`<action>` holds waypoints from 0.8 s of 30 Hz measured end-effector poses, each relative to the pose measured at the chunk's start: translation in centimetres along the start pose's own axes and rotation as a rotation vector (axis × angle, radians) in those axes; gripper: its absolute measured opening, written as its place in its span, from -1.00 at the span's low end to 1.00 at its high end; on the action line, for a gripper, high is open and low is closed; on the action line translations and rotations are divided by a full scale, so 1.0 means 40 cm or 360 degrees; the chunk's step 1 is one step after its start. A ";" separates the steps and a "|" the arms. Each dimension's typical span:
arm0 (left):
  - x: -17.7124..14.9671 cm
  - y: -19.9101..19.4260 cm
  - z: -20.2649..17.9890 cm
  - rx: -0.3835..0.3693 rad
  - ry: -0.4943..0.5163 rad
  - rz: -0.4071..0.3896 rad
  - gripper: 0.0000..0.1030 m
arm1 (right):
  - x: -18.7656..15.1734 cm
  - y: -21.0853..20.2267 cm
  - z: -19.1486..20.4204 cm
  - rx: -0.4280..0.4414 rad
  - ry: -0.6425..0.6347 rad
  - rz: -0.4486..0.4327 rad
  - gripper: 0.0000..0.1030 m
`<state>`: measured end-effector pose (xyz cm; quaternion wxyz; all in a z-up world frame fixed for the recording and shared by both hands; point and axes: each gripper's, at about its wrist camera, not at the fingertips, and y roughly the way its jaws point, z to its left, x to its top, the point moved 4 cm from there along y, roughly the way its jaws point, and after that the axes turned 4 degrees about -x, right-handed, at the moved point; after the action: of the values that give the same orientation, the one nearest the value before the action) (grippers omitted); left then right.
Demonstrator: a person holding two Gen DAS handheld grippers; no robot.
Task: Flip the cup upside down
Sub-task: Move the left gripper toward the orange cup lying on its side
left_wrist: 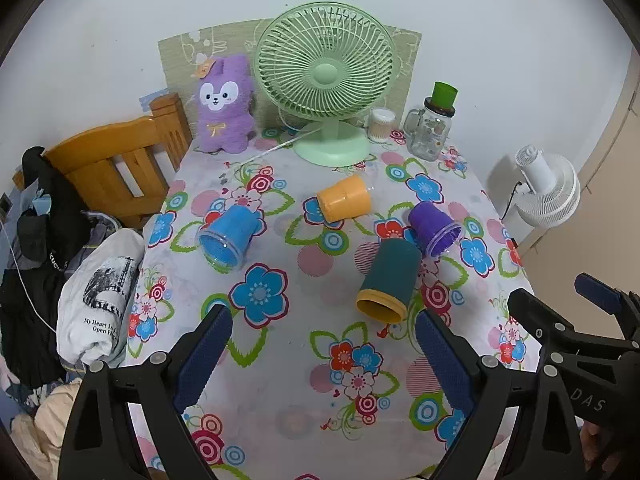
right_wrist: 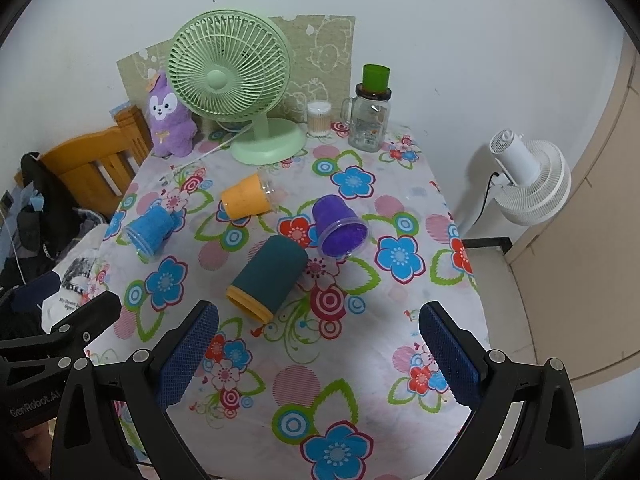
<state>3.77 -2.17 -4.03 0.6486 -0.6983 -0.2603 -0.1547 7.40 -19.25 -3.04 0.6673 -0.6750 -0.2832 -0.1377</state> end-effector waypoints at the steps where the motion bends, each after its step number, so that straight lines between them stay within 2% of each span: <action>1: 0.003 0.003 -0.001 -0.0001 0.0011 0.0001 0.83 | 0.002 0.003 0.000 -0.0001 -0.0001 0.0004 0.97; 15: 0.073 0.069 -0.003 -0.0029 0.0113 0.0046 0.84 | 0.064 0.064 -0.009 -0.0006 -0.0020 0.0041 0.97; 24: 0.142 0.152 -0.011 -0.0045 0.0264 0.0084 0.84 | 0.116 0.136 -0.018 -0.0027 -0.0015 0.0069 0.97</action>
<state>11.90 -1.83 -5.83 0.6618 -0.6988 -0.1850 -0.1987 14.34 -18.76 -4.87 0.6630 -0.6872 -0.2705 -0.1224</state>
